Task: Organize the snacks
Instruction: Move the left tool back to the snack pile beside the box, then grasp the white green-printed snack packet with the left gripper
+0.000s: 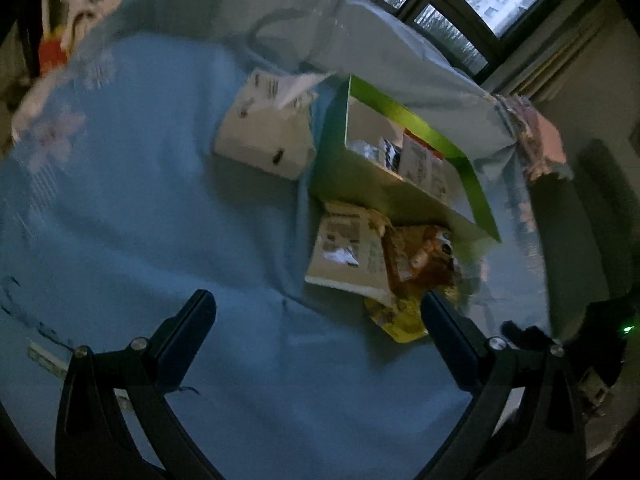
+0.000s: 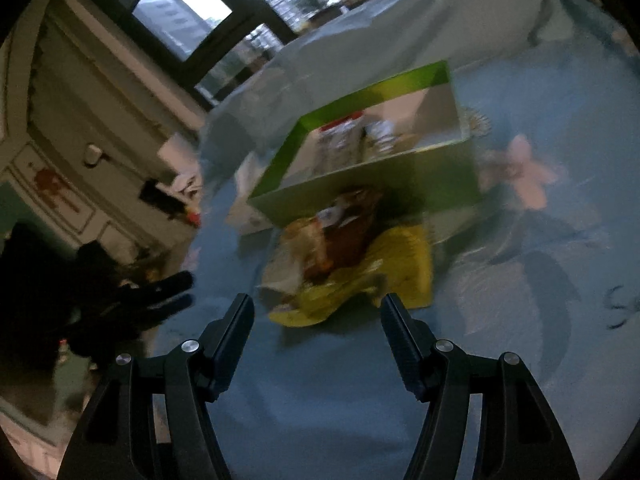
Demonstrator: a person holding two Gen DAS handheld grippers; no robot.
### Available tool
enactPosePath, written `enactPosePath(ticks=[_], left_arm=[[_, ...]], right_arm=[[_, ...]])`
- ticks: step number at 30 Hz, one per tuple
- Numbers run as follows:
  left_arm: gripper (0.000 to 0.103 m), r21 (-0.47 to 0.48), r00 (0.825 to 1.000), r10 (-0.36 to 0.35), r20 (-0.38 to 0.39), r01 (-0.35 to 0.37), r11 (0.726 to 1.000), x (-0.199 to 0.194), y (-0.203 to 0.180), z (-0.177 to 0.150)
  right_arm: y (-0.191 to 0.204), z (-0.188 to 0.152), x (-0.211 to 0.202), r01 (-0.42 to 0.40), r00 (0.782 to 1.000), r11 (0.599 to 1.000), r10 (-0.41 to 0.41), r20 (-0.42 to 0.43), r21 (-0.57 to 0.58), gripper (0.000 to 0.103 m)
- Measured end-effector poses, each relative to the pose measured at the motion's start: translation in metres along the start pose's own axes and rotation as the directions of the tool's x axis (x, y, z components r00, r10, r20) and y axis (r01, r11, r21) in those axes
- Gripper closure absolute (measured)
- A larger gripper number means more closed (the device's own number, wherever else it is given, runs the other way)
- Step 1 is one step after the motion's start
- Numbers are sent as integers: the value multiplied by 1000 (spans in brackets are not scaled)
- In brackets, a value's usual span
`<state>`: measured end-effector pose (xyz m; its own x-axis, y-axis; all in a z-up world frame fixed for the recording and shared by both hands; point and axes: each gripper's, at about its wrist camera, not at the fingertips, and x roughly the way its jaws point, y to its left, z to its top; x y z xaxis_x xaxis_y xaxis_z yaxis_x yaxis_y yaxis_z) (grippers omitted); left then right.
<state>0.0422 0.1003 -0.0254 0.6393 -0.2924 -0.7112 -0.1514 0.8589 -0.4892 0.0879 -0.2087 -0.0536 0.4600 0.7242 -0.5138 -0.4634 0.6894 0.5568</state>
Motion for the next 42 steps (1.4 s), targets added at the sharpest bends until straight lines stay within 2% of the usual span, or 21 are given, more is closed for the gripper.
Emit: enactPosePath(ticks=[4, 8, 15, 20, 24, 28, 37, 42], left_arm=[[1, -36, 999, -12, -32, 11, 999, 9, 2, 0], [1, -61, 1000, -27, -11, 27, 998, 9, 3, 2], [3, -128, 995, -89, -40, 83, 988, 23, 15, 9], [10, -153, 990, -128, -53, 119, 981, 31, 17, 16], [14, -144, 988, -130, -79, 118, 983, 43, 13, 20], [22, -135, 986, -136, -101, 122, 983, 52, 9, 23], [23, -136, 984, -137, -111, 122, 983, 67, 11, 31], [36, -128, 985, -123, -121, 107, 986, 74, 10, 31]], right_arm=[[15, -3, 19, -49, 998, 999, 48, -38, -24, 37], [28, -7, 43, -73, 994, 996, 69, -91, -49, 37], [52, -5, 72, -48, 992, 989, 30, -122, -140, 37], [62, 4, 94, -24, 992, 981, 0, -127, -190, 37], [64, 9, 111, -5, 991, 978, -24, -134, -207, 37], [62, 12, 129, 17, 987, 976, -51, -153, -217, 39], [56, 19, 151, 27, 981, 974, -69, -181, -225, 39], [59, 19, 159, 30, 977, 972, -78, -199, -234, 39]])
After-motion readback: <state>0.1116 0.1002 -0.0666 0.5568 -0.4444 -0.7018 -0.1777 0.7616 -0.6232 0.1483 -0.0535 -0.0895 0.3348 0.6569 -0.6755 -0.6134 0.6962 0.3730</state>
